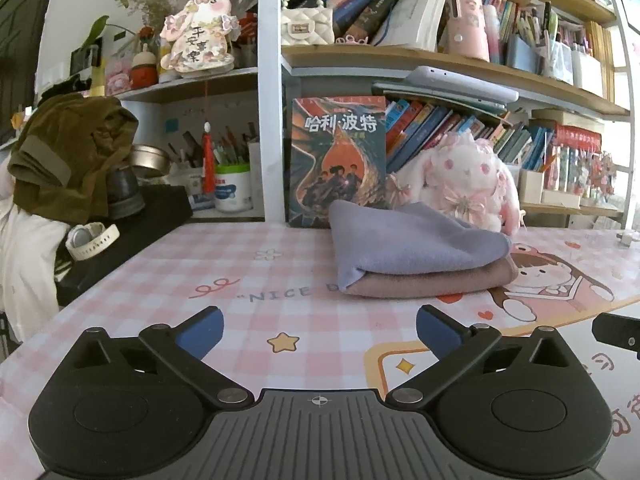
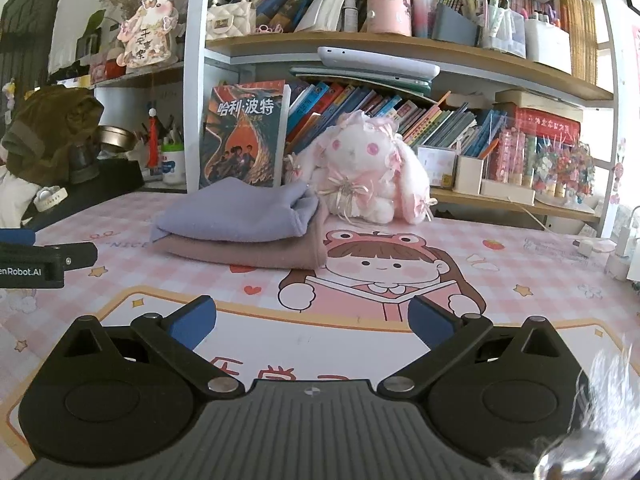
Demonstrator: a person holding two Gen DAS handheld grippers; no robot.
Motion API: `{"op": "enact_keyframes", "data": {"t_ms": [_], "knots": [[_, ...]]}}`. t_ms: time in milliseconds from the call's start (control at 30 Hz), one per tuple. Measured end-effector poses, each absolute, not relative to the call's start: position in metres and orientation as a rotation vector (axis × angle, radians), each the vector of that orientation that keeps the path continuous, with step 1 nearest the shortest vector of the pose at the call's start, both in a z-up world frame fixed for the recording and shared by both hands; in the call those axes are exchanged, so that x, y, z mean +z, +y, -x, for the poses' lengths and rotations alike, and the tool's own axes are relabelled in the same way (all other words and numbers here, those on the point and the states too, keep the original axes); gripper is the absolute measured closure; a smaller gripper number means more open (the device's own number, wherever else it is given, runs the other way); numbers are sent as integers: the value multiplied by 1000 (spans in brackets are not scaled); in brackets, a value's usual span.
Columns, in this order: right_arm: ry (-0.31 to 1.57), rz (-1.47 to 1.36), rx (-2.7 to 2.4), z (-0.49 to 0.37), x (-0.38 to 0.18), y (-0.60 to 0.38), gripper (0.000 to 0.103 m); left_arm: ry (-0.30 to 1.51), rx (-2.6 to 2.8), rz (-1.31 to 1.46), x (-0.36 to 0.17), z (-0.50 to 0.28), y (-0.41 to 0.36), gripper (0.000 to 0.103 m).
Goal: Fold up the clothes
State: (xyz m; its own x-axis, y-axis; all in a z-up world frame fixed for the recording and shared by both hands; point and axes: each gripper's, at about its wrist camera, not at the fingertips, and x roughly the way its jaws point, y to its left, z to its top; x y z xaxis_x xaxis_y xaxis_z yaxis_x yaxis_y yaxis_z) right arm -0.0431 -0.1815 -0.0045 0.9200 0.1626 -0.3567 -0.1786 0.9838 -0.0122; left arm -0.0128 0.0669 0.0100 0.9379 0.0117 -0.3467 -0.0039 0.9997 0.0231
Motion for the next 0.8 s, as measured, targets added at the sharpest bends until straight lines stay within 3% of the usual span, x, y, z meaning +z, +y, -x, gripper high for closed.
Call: {"op": "enact_keyframes", "data": {"t_ms": [800], "knots": [[380, 35, 178, 41, -5, -183, 0, 373, -16, -45, 8, 9, 63, 0]]}}
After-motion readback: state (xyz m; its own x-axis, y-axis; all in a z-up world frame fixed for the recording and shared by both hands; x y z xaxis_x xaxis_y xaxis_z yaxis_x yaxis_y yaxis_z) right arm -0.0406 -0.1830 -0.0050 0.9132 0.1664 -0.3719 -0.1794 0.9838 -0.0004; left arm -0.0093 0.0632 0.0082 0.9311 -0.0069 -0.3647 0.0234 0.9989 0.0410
